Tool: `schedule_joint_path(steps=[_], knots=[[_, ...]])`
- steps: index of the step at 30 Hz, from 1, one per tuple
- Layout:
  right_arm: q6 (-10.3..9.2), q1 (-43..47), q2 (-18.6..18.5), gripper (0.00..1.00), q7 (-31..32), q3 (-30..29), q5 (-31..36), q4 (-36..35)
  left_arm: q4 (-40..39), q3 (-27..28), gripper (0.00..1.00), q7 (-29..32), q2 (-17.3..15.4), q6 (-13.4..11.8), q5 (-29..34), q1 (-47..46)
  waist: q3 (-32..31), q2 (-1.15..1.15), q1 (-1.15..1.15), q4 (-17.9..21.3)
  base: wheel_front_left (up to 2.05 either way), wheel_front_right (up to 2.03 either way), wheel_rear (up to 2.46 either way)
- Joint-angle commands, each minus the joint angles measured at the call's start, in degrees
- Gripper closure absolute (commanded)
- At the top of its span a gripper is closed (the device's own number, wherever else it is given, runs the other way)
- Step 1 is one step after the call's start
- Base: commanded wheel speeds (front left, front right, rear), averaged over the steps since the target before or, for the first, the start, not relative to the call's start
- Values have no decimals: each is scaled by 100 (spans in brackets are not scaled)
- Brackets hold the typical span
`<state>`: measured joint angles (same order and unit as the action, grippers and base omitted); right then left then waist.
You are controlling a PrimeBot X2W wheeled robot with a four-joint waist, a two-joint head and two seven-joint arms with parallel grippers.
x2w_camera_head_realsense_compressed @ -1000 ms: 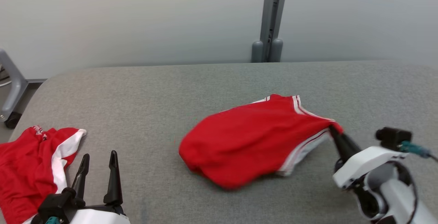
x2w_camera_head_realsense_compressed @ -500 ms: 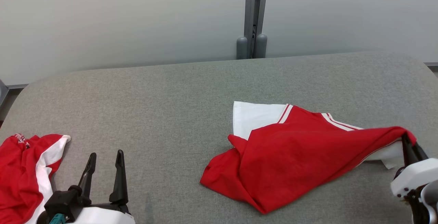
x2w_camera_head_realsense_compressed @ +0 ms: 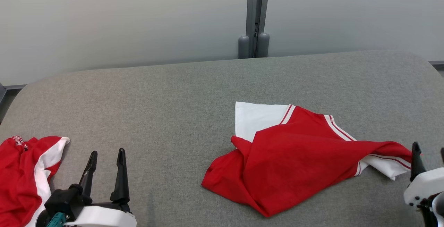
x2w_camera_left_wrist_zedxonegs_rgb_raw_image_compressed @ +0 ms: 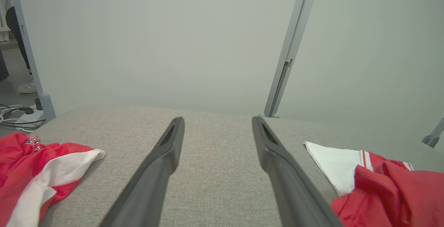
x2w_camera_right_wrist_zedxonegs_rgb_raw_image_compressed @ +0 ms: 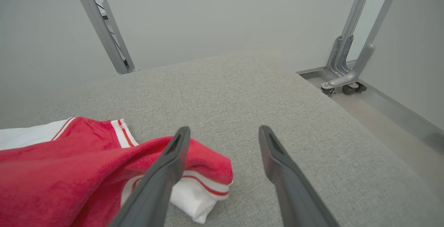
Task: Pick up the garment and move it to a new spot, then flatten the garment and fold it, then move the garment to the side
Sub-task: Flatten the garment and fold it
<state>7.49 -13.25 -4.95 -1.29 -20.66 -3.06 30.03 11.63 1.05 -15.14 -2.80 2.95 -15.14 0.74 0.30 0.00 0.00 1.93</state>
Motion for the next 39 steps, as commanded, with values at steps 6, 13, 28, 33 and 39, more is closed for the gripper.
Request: schedule_joint_path(steps=[6,13,28,33,39], knots=[[1,95,147,0,-180,-96,206,-883,15,-7,0,-1,-19,13,14,-85,-32,0,0,43,0,0,0],[1,342,198,0,-699,748,-374,-1788,26,-51,0,-1,-18,13,17,-150,-49,0,0,6,0,0,0],[1,817,185,0,-1404,2219,-826,-1959,-55,-125,0,-1,-19,-30,-36,-141,-51,0,0,-87,0,0,0],[1,821,188,0,-1401,2205,-834,-2072,98,-355,0,20,-16,94,-56,-115,-34,0,0,-40,0,0,0],[1,783,186,0,-1399,2181,-827,-2102,417,-861,0,593,-70,316,-112,-304,-14,0,0,9,0,0,0]])
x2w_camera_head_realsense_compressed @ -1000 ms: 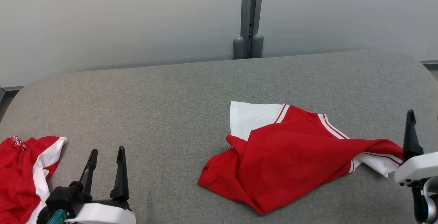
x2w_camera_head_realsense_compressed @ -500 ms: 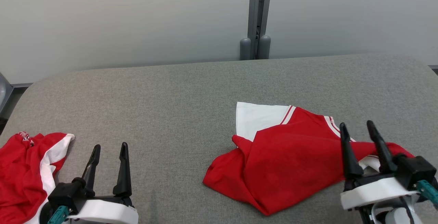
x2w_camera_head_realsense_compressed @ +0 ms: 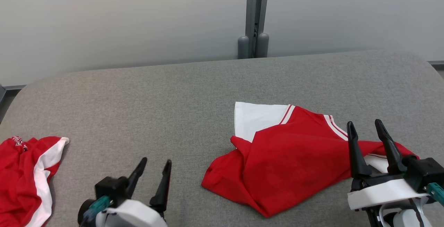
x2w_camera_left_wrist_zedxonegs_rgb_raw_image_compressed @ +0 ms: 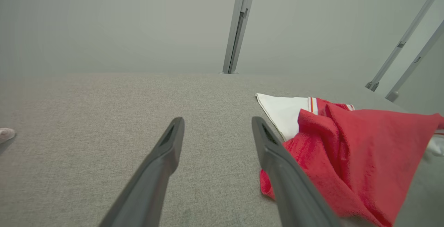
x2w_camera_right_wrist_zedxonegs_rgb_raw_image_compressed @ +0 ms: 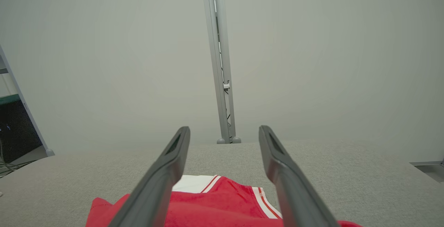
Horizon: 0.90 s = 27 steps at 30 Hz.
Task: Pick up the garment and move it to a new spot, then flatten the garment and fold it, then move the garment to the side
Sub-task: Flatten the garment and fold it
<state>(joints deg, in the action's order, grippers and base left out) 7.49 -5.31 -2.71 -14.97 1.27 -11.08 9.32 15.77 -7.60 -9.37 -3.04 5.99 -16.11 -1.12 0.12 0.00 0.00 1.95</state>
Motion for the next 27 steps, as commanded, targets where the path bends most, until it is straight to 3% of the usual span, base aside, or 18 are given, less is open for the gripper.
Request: schedule_joint_path(steps=[1,14,27], knots=[[1,-19,-39,0,-31,-9,-25,-29,42,-102,0,170,-68,52,-55,-173,12,0,0,21,0,0,0],[1,-215,-63,0,-31,22,4,35,595,-1624,0,2841,-358,153,-801,-1136,157,0,0,428,0,0,0],[1,-376,-49,0,-31,113,6,94,1356,-2334,0,3271,-744,151,-1545,-2081,534,0,0,891,0,0,0]])
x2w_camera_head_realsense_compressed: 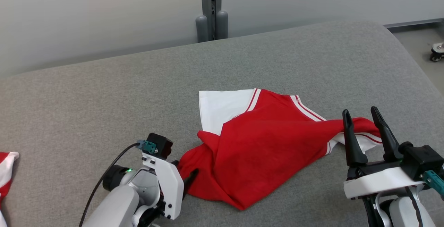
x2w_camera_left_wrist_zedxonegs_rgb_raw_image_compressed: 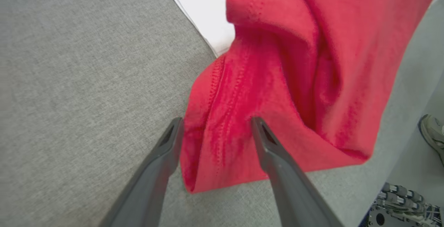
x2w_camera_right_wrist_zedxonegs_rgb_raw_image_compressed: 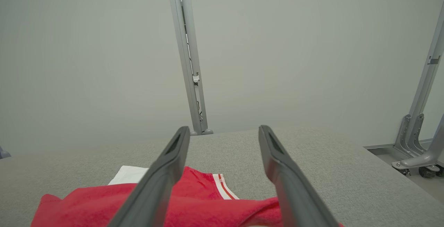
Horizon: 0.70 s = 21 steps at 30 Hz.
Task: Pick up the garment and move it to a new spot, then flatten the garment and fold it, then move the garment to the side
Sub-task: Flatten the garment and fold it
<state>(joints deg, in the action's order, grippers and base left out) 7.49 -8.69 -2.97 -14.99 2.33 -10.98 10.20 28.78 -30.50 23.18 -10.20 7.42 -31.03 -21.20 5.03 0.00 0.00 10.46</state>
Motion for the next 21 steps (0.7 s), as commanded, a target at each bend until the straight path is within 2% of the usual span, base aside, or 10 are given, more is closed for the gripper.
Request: schedule_joint_path(steps=[1,2,3,4,6,14,16,21], knots=[[1,-46,-23,0,-29,18,-1,11,129,-134,0,77,-39,8,-124,-120,58,0,0,58,0,0,0],[1,-65,-22,0,-29,24,-1,16,176,-218,0,117,-54,9,-186,-178,72,0,0,74,0,0,0],[1,-79,-21,0,-29,32,-4,19,209,-301,7,129,-69,9,-254,-231,81,0,0,85,0,0,0],[1,-86,-19,0,-29,29,-6,22,221,-385,32,129,-85,9,-314,-272,86,0,0,91,0,0,0],[1,-84,-16,0,-29,1,-10,22,175,-534,100,50,-124,9,-419,-336,94,0,0,90,0,0,0],[1,26,-8,0,-29,-88,-27,51,86,-613,100,-508,-230,-9,-438,-512,-29,0,0,-121,0,0,0],[1,44,-7,0,-29,-104,-45,48,18,-498,100,-753,-281,-99,-414,-576,-78,0,0,-228,0,0,0],[1,93,-6,0,-29,-174,-51,28,-330,-17,100,-1611,-480,-548,-286,-650,-174,0,0,-521,0,0,0]])
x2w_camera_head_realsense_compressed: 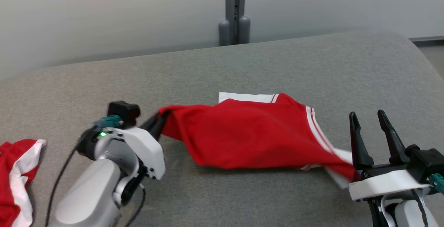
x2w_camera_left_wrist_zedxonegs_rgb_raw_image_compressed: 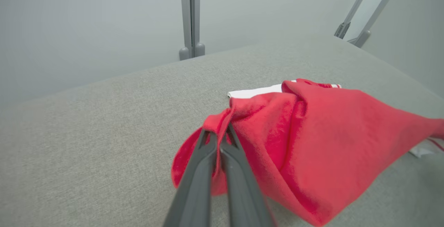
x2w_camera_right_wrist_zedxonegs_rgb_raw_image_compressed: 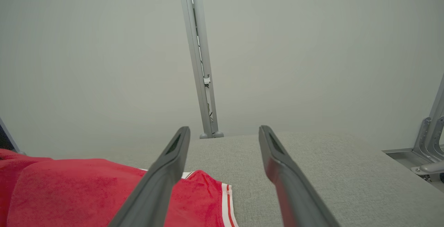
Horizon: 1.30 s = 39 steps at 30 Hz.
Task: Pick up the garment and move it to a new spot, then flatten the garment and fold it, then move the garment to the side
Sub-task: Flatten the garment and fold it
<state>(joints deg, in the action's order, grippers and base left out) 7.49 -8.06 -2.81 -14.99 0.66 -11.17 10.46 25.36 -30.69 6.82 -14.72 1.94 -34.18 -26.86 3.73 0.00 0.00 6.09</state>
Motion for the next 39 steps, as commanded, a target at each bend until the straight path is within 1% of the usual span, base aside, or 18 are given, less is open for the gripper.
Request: schedule_joint_path(steps=[1,5,8,11,14,16,19,24,26,30,34,36,39], knots=[[1,35,-25,0,-29,-34,-36,-1,-59,87,100,-122,-79,-61,41,-75,-56,0,0,-140,0,0,0],[1,17,-24,0,-29,-46,-59,-11,-208,417,100,-610,-290,-229,-29,159,-65,0,0,-293,0,0,0],[1,5,-23,0,-28,-47,-98,-38,-180,612,100,-683,-442,-360,-157,456,-42,0,0,-342,0,0,0],[1,18,-23,0,-29,-106,-104,-82,-207,836,100,-763,-603,-542,-301,795,19,0,0,-380,0,0,0],[1,9,-20,0,-29,-152,-88,-107,-217,1104,100,-1015,-782,-803,-320,1120,70,0,0,-404,0,0,0],[1,-9,-22,0,-29,-193,-68,-121,-279,1183,100,-1135,-795,-840,-386,1286,92,0,0,-410,0,0,0],[1,-33,-23,0,-29,-246,-60,-140,-519,1268,100,-1390,-851,-895,-312,1339,94,0,0,-437,0,0,0],[1,-36,-25,0,-29,-220,-76,-120,-1148,1269,100,-1641,-845,-1075,-132,1212,4,0,0,-437,0,0,0],[1,-19,-24,0,-29,-215,-92,-109,-1436,1263,100,-1647,-852,-1176,-58,1213,-29,0,0,-415,0,0,0],[1,32,-23,0,-29,-206,-116,-79,-1778,1175,100,-1373,-873,-1321,-52,1363,-46,0,0,-367,0,0,0],[1,15,-23,0,-29,-151,-157,-42,-1576,1136,100,-1136,-864,-1375,-188,1584,-13,0,0,-309,0,0,0],[1,8,-24,0,-29,-145,-171,-30,-1476,1136,100,-1128,-854,-1365,-238,1624,-1,0,0,-297,0,0,0],[1,-25,-24,0,-29,-135,-181,-8,-1052,1134,100,-1142,-824,-1299,-308,1714,27,0,0,-271,0,0,0]])
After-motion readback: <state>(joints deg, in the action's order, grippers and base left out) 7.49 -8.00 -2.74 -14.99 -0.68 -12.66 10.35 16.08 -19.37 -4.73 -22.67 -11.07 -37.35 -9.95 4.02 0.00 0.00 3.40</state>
